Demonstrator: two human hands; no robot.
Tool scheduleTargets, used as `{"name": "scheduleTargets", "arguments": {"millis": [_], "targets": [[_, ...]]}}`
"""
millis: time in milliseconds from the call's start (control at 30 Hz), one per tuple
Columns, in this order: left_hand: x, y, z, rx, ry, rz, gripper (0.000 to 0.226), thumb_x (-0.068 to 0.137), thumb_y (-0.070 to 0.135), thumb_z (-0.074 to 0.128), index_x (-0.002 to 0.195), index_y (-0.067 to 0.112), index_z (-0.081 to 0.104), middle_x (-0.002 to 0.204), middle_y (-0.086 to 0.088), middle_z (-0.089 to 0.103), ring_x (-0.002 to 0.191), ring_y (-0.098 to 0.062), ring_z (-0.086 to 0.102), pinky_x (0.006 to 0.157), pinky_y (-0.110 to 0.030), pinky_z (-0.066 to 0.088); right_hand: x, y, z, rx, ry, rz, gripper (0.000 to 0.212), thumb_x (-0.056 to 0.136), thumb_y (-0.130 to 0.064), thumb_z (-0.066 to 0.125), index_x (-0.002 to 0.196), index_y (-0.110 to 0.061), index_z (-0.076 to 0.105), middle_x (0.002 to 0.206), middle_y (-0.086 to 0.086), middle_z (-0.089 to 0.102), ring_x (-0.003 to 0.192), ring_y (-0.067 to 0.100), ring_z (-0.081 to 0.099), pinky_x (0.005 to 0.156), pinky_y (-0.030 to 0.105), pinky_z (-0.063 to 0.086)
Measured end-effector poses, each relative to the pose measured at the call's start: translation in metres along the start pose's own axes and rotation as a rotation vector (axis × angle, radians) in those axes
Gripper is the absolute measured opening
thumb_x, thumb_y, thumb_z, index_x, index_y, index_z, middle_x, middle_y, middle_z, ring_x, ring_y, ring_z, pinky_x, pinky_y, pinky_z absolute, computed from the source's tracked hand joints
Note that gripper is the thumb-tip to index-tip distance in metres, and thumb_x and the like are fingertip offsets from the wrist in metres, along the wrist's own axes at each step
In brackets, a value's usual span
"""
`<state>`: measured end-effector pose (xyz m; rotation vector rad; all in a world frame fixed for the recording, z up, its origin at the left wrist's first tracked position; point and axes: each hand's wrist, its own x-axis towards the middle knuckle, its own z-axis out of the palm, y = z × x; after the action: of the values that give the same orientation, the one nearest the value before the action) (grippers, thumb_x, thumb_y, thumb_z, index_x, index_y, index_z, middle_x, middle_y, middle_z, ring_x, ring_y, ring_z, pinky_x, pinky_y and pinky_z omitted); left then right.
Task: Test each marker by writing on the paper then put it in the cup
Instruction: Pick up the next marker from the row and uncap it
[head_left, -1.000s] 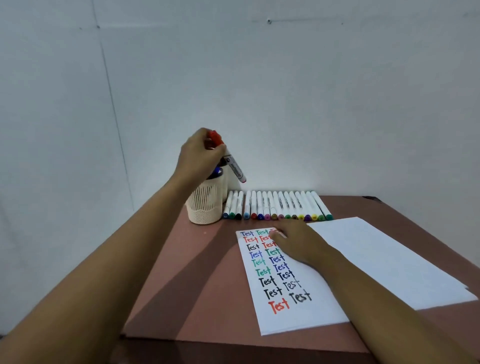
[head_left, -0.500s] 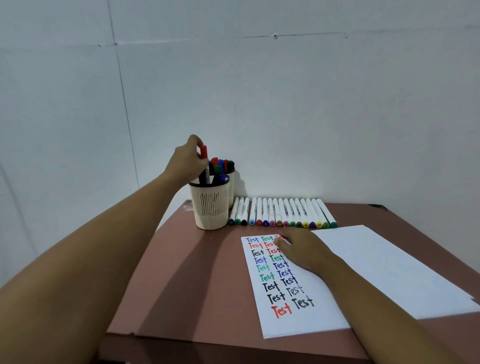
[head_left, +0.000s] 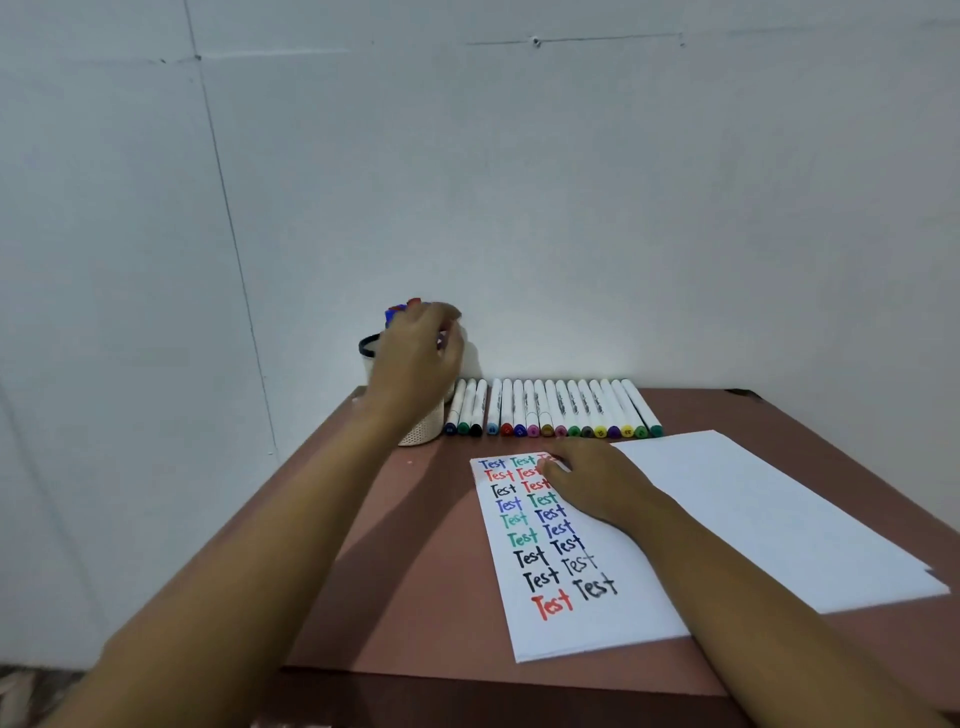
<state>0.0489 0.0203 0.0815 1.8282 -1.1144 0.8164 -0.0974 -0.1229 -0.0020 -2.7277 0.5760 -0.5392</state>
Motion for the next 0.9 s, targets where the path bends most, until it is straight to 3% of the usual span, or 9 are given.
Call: {"name": "scheduleTargets", "arguments": {"millis": [100, 200, 267, 333, 467, 567, 633, 767, 900], "targets": [[-0.036, 0.007, 0.030, 0.047, -0.191, 0.056, 0.027, 0.092, 0.018, 0.049, 0.113, 0.006, 0.062, 0.109, -0.011, 0.061, 0.099, -0.025, 0.056, 0.084, -0.035, 0.046, 0.000, 0.002, 0.002, 0.014, -0.007, 0.003, 0.033, 0.096, -0.035, 0.044, 0.120, -0.021, 0.063, 0.114, 0.002, 0.067, 0.105, 0.019, 0.059, 0.089, 0.033, 0.048], [-0.059, -0.001, 0.053, 0.167, -0.494, -0.028, 0.035, 0.096, 0.030, 0.042, 0.123, 0.014, 0.056, 0.124, -0.006, 0.054, 0.110, -0.021, 0.053, 0.090, -0.034, 0.045, 0.000, 0.002, 0.002, 0.047, 0.005, -0.019, 0.031, 0.096, -0.031, 0.046, 0.118, -0.021, 0.064, 0.109, 0.002, 0.068, 0.102, 0.019, 0.061, 0.087, 0.035, 0.049], [-0.061, -0.005, 0.057, 0.164, -0.709, -0.092, 0.040, 0.097, 0.036, 0.037, 0.129, 0.015, 0.052, 0.131, -0.008, 0.048, 0.116, -0.022, 0.049, 0.097, -0.035, 0.041, 0.002, 0.002, 0.002, 0.037, 0.058, -0.025, 0.029, 0.096, -0.026, 0.046, 0.111, -0.013, 0.068, 0.104, 0.006, 0.066, 0.100, 0.022, 0.061, 0.083, 0.034, 0.049], [-0.061, -0.008, 0.057, 0.147, -0.806, -0.113, 0.041, 0.099, 0.036, 0.034, 0.130, 0.015, 0.051, 0.134, -0.010, 0.046, 0.120, -0.023, 0.047, 0.100, -0.033, 0.038, 0.005, 0.001, 0.001, 0.045, 0.145, 0.022, 0.031, 0.097, -0.023, 0.045, 0.108, -0.005, 0.068, 0.108, 0.011, 0.063, 0.103, 0.025, 0.058, 0.086, 0.035, 0.048], [-0.060, -0.009, 0.059, 0.143, -0.815, -0.099, 0.042, 0.099, 0.036, 0.034, 0.130, 0.014, 0.051, 0.136, -0.009, 0.045, 0.122, -0.021, 0.044, 0.102, -0.033, 0.035, 0.013, 0.004, -0.012, 0.130, 0.325, 0.189, 0.028, 0.095, -0.018, 0.045, 0.101, -0.004, 0.069, 0.107, 0.013, 0.063, 0.095, 0.026, 0.058, 0.075, 0.029, 0.044], [-0.060, -0.010, 0.060, 0.136, -0.816, -0.103, 0.043, 0.098, 0.037, 0.034, 0.131, 0.014, 0.050, 0.137, -0.009, 0.044, 0.122, -0.022, 0.044, 0.103, -0.034, 0.036, 0.028, 0.020, -0.035, 0.137, 0.308, 0.373, 0.020, 0.089, -0.006, 0.043, 0.076, 0.001, 0.058, 0.080, 0.014, 0.060, 0.077, 0.026, 0.049, 0.058, 0.027, 0.033], [-0.060, -0.010, 0.061, 0.134, -0.818, -0.101, 0.043, 0.098, 0.037, 0.034, 0.132, 0.015, 0.049, 0.138, -0.009, 0.043, 0.123, -0.022, 0.044, 0.103, -0.034, 0.036, 0.036, 0.035, -0.048, 0.079, 0.311, 0.480, 0.016, 0.086, -0.003, 0.044, 0.070, -0.003, 0.047, 0.068, 0.008, 0.048, 0.075, 0.027, 0.046, 0.057, 0.028, 0.031], [-0.061, -0.010, 0.061, 0.138, -0.808, -0.101, 0.043, 0.098, 0.036, 0.034, 0.131, 0.015, 0.050, 0.136, -0.009, 0.044, 0.122, -0.022, 0.045, 0.103, -0.035, 0.037, 0.042, 0.065, -0.057, -0.045, 0.269, 0.583, 0.030, 0.087, -0.001, 0.048, 0.063, -0.011, 0.034, 0.069, 0.005, 0.044, 0.076, 0.025, 0.045, 0.057, 0.028, 0.033], [-0.061, -0.011, 0.062, 0.134, -0.811, -0.103, 0.044, 0.098, 0.037, 0.034, 0.133, 0.016, 0.048, 0.138, -0.009, 0.043, 0.123, -0.021, 0.044, 0.103, -0.035, 0.036, 0.051, 0.083, -0.044, -0.093, 0.152, 0.641, 0.028, 0.090, -0.007, 0.046, 0.064, -0.013, 0.037, 0.080, 0.006, 0.049, 0.070, 0.020, 0.045, 0.053, 0.026, 0.028]]}}
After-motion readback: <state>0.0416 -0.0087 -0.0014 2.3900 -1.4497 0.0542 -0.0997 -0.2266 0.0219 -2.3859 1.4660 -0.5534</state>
